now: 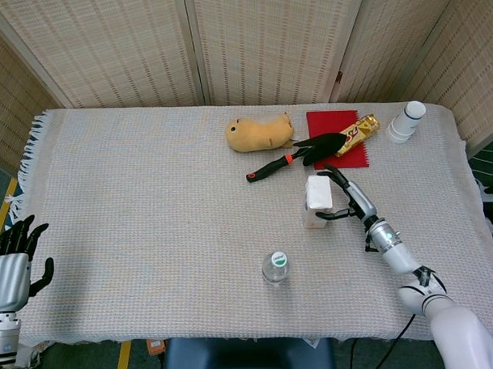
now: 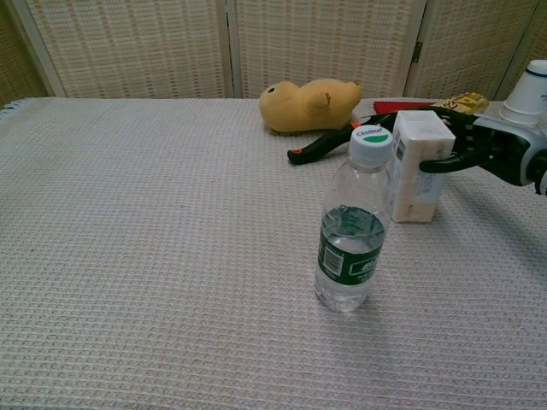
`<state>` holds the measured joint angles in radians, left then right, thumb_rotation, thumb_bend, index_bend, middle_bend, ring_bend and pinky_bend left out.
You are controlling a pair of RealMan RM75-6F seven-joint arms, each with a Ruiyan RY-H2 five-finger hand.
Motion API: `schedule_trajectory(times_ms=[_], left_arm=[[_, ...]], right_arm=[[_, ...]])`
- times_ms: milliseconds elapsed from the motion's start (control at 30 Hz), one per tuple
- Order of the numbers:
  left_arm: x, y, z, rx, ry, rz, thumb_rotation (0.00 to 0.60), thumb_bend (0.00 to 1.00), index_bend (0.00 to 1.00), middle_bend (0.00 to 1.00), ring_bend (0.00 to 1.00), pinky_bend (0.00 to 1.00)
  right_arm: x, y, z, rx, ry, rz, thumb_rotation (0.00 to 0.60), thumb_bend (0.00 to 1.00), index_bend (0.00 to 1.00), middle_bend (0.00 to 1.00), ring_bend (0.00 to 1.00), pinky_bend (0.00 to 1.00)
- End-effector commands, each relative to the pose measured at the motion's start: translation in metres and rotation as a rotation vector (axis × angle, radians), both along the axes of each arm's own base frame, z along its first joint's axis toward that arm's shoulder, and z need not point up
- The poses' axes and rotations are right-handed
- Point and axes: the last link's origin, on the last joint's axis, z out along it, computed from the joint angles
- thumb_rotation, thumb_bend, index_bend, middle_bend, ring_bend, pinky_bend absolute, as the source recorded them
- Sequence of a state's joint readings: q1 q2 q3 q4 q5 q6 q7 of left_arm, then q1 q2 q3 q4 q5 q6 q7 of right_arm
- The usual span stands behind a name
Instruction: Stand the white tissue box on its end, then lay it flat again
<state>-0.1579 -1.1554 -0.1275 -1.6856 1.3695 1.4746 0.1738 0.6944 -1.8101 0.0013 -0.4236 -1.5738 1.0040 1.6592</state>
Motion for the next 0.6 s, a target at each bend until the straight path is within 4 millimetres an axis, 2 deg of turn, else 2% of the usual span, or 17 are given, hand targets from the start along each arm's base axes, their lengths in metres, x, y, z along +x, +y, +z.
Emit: schedule_trajectory(times_ms=[33, 167, 300, 467, 600], left_arm=[[0.0, 0.0, 0.0, -0.001, 0.0, -0.001, 0.6, 0.48, 0.17, 0.0, 0.0, 0.09], [0.001, 0.0, 0.001, 0.006, -0.002, -0.002, 0.6, 0.48, 0.17, 0.0, 0.0, 0.09], [0.002, -0.002, 0.002, 0.006, -0.003, -0.004, 0.6, 0.48, 0.17, 0.0, 0.0, 0.09], [0.004, -0.003, 0.002, 0.003, -0.007, -0.011, 0.6, 0.48, 0.17, 0.0, 0.0, 0.09], [0.004, -0.005, 0.004, 0.012, -0.012, -0.015, 0.6, 0.48, 0.17, 0.0, 0.0, 0.09]], right_arm=[[-0.001, 0.002, 0.006, 0.013, 0.018, 0.018, 0.6, 0.0, 0.0, 0.09, 0.01, 0.0], [0.001, 0.011, 0.016, 0.027, 0.085, 0.097, 0.6, 0.0, 0.0, 0.04, 0.0, 0.0], [0.012, 0.018, 0.037, -0.052, 0.155, 0.166, 0.6, 0.0, 0.0, 0.01, 0.0, 0.0], [0.047, 0.026, 0.068, -0.094, 0.272, 0.249, 0.6, 0.0, 0.0, 0.0, 0.0, 0.0], [0.076, 0.024, 0.094, -0.192, 0.502, 0.294, 0.6, 0.0, 0.0, 0.01, 0.0, 0.0]])
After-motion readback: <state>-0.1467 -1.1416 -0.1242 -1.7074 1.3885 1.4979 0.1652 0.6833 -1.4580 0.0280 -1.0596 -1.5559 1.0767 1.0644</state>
